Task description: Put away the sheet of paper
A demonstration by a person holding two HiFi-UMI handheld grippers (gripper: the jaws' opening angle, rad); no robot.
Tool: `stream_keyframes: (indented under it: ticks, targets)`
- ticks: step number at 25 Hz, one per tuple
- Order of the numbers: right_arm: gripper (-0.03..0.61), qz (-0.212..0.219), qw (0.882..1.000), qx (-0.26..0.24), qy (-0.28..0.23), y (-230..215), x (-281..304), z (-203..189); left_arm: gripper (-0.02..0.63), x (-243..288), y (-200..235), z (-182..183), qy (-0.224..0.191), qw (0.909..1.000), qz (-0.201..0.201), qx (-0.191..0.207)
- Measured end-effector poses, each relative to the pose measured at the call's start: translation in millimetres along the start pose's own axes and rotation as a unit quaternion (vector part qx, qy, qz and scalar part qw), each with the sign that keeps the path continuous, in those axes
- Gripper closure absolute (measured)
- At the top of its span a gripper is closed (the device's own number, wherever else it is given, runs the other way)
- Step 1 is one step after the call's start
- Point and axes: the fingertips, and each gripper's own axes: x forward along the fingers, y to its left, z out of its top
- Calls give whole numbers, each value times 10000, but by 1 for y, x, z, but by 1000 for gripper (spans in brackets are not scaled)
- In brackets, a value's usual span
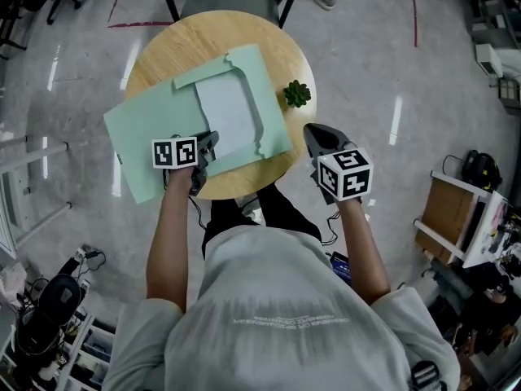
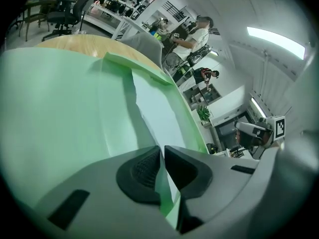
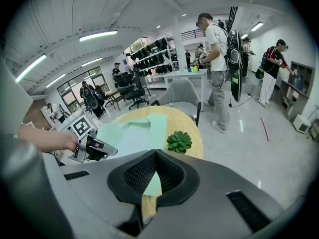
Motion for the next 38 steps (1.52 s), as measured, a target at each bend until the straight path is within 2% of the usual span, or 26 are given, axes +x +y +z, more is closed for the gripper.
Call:
stream_keyframes:
  ticks: [2, 4, 9, 15, 20, 22, 24, 28, 31, 34, 38]
  targets:
    - [549, -24, 10000, 15, -6, 0, -1, -1, 568, 2, -1, 1, 24, 10000, -35, 49]
    - [549, -37, 10000, 21, -29, 1, -3, -1, 481, 1, -2, 1, 48, 9999, -27, 91]
    - [549, -70, 9999, -20, -125, 8, -6, 2, 420, -15, 3, 5, -25, 9996, 179, 210]
    - [549, -89, 9990, -252, -369, 23, -8, 23, 419, -56, 19, 4, -85, 9959, 570, 692]
    - [550, -148, 9959, -573, -690, 31, -15, 59, 505, -101, 18, 39, -877, 9850, 826, 1233]
    - [549, -190, 9939, -707, -826, 34, -21, 75, 540, -122, 11, 56, -1192, 9756, 963, 1573]
    - [549, -216, 9911, -847, -1003, 38, -25, 96, 571, -143, -1, 77, -1489, 9618, 1131, 2000]
    - [549, -258, 9818, -1247, -1406, 52, -36, 141, 592, -188, -34, 118, -2070, 9285, 1312, 2791]
    - [549, -280, 9703, -1682, -1715, 69, -47, 174, 594, -221, -62, 145, -2478, 9013, 1381, 3275]
    - [551, -279, 9563, -2093, -2024, 83, -55, 210, 594, -252, -85, 175, -2844, 8734, 1542, 3641]
    - [551, -218, 9393, -2470, -2371, 103, -71, 244, 594, -287, -115, 200, -3272, 8453, 1645, 3890]
